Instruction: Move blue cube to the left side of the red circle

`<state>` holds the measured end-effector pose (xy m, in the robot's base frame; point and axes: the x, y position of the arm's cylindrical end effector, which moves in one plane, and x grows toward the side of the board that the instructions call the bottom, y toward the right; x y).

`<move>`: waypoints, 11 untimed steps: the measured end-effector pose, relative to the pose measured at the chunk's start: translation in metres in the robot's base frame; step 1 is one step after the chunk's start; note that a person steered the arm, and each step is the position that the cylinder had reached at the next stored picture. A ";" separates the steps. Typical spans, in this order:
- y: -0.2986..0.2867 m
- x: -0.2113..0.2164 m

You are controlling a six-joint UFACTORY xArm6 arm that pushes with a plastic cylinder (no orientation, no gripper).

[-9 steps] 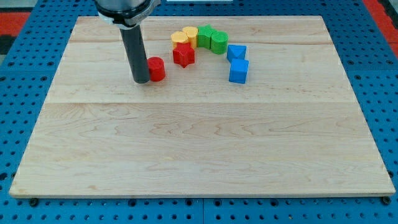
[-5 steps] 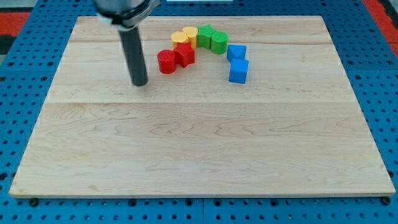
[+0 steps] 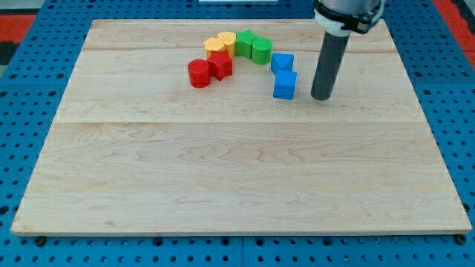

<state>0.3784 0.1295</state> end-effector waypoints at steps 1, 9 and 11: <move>-0.017 -0.016; -0.273 0.065; -0.252 0.042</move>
<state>0.4209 -0.1225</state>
